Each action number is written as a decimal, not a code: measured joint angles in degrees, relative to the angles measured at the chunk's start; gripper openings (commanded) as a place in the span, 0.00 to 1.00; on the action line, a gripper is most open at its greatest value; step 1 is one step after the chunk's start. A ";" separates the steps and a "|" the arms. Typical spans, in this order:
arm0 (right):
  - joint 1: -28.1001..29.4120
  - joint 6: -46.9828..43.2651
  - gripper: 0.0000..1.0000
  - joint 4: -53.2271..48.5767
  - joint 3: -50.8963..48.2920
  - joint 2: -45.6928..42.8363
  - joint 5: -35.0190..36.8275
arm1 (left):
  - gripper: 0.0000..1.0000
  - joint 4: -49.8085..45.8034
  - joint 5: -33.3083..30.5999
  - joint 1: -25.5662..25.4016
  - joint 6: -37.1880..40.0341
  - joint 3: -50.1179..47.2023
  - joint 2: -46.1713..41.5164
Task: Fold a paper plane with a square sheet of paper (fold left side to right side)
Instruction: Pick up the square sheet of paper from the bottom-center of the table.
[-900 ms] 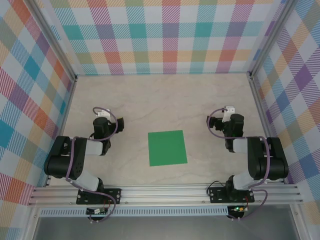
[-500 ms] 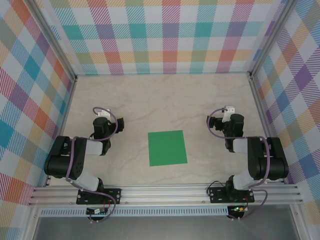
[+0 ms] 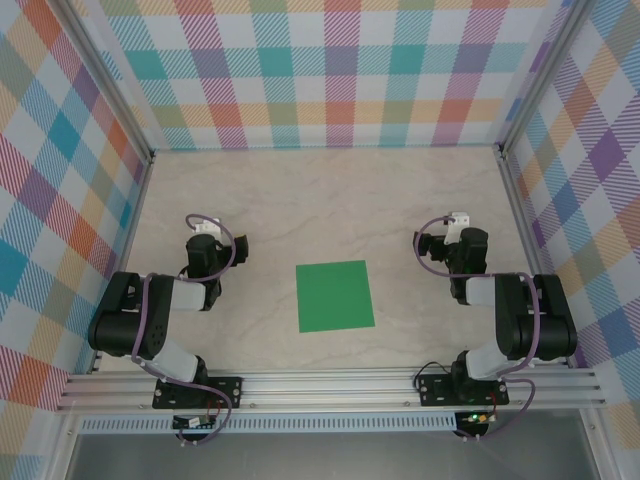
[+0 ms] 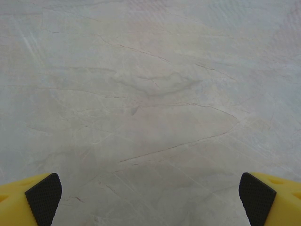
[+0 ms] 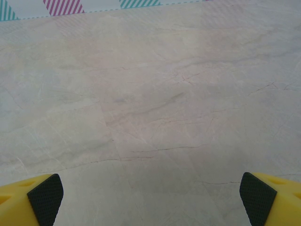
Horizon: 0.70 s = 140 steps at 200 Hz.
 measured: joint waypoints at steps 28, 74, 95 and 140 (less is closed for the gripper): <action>0.00 0.02 1.00 0.00 0.00 0.00 -0.02 | 1.00 0.00 0.00 0.00 0.00 0.00 0.00; 0.00 0.00 1.00 0.00 0.00 0.00 0.00 | 1.00 0.00 0.00 0.00 0.00 0.00 0.00; 0.00 0.07 1.00 -2.23 0.74 -0.42 0.13 | 0.93 -3.43 -0.33 0.00 -0.13 0.50 -1.51; 0.00 2.03 1.00 -26.53 13.27 -15.52 2.25 | 1.00 -22.75 -3.08 -1.07 -3.61 9.35 -23.28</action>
